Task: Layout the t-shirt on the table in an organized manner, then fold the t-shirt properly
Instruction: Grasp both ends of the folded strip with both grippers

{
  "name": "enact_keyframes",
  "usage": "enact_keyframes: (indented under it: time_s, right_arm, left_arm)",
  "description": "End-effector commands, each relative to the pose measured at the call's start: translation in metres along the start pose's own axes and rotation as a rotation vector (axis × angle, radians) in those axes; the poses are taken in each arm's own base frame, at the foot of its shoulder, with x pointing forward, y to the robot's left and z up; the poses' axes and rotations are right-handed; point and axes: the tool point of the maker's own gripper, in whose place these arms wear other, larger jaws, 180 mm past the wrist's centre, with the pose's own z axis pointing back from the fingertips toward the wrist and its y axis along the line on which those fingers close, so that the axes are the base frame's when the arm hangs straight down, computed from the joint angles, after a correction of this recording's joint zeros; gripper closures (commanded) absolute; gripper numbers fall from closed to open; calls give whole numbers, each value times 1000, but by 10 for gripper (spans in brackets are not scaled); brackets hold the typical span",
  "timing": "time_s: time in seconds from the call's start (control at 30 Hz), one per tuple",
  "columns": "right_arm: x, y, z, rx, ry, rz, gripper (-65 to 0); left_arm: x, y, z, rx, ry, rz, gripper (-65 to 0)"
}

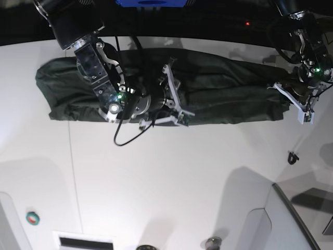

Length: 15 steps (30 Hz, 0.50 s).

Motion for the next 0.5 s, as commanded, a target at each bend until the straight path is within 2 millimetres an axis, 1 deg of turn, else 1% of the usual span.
enact_keyframes:
  time_s: [0.0,0.03,0.07,0.13,0.17,0.23,0.3,0.33,0.37,0.47]
  right_arm:
    - [17,-23,20,-66,-68,12,-308]
    - [15,-36,34,-114,-87,-12,-344]
    - [14,-49,48,-164,-115,-45,-351]
    - [2,-81,77,-273,-155,-135,-347]
    - [-8,-97,92,-329,-168,-187,-347]
    - [-36,-128,119,-431,-176,-302,-345]
    - [-63,-150,143,-524,-185,-419,-345]
    - [-79,-159,155,-567,-182,-469,-345]
    - [-96,-165,166,-605,-173,-512,-345]
    - [-132,-177,185,-666,-140,-590,-345]
  left_arm:
    - [16,8,5,20,-48,-10,-217]
    - [16,9,5,21,-48,-9,-257]
    - [15,9,5,21,-45,-10,-296]
    - [12,9,6,21,-39,-11,-369]
    - [12,9,6,21,-39,-11,-403]
    - [12,9,6,21,-40,-11,-462]
    - [15,8,8,20,-50,-13,-482]
    - [20,8,10,23,-64,-19,-482]
    - [21,7,15,25,-74,-29,-481]
    - [39,3,29,36,-135,-57,-482]
